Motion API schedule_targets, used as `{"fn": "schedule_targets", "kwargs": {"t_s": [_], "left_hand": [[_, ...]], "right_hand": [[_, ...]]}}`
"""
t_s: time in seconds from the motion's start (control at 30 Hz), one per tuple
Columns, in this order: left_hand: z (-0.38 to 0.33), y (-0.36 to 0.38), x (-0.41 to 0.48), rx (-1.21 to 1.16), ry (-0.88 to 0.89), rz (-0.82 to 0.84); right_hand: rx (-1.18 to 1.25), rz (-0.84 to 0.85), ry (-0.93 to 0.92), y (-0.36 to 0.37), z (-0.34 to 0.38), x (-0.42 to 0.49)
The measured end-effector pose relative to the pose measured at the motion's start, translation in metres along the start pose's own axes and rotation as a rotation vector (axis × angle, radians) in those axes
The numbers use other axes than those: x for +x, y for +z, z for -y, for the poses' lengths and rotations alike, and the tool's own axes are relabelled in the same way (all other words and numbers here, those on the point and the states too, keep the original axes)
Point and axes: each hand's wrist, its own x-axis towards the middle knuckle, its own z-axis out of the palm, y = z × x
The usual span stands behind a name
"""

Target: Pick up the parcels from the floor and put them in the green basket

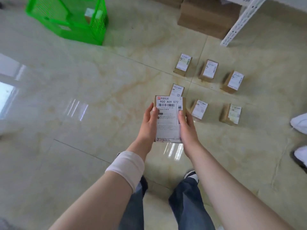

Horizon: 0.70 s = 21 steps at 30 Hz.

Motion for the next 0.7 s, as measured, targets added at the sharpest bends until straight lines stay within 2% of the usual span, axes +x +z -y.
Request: {"fn": "schedule_targets", "kwargs": {"t_s": [0.17,0.27,0.7], "left_hand": [[-0.053,-0.114,0.027,-0.015,0.002,-0.069],[-0.083,-0.158,0.044,-0.039,0.016,-0.113],[-0.202,-0.233,0.152,-0.144,-0.009,-0.208]], "right_hand": [[-0.036,0.123,0.004,0.125,0.021,0.007],[-0.069,0.178,0.006,0.182,0.042,0.016],[-0.179,0.214,0.002,0.315,0.14,0.106]]}}
